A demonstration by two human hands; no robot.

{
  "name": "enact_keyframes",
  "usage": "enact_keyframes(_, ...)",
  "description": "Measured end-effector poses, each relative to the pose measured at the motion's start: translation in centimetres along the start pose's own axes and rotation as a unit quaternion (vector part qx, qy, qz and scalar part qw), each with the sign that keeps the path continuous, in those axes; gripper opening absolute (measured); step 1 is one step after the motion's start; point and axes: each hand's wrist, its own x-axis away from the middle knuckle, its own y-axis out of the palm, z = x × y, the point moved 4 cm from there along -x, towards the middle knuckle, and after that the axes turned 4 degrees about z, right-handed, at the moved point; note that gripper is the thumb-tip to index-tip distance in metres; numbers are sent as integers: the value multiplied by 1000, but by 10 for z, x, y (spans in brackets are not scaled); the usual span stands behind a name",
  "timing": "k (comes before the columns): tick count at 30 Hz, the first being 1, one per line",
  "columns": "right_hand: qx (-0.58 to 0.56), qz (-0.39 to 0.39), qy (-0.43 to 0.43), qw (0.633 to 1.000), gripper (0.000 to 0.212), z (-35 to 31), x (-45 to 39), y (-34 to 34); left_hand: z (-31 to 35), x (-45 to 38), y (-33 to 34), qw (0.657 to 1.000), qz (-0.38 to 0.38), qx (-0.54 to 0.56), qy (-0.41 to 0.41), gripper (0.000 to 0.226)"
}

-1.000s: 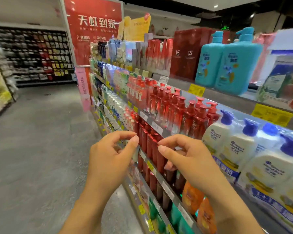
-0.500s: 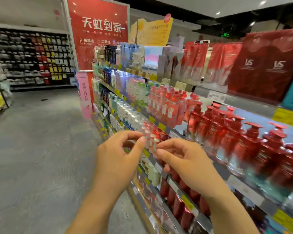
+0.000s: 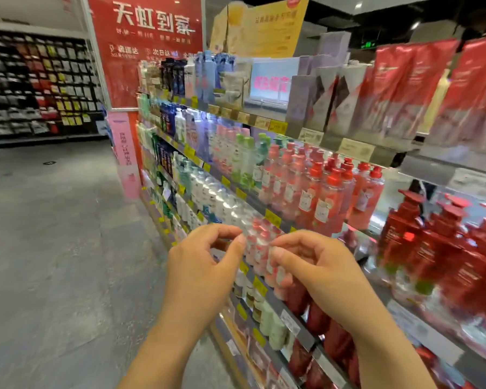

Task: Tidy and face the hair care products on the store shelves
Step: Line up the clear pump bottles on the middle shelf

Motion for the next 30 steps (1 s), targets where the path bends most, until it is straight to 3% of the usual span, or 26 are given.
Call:
enact_keyframes(10,-27,-42,-12,999,5,9,-220,80,-93,-193,4,997,54,-50,13,6)
enact_keyframes(18,-9,-86,-8,996,6,13,-348,184,-199,-310,-33,996,77,-48,-19,10)
enact_keyframes(30,50,3,-15,999,5,11,-535,347,-358,-529,-94,1000,10,-16,-2,4)
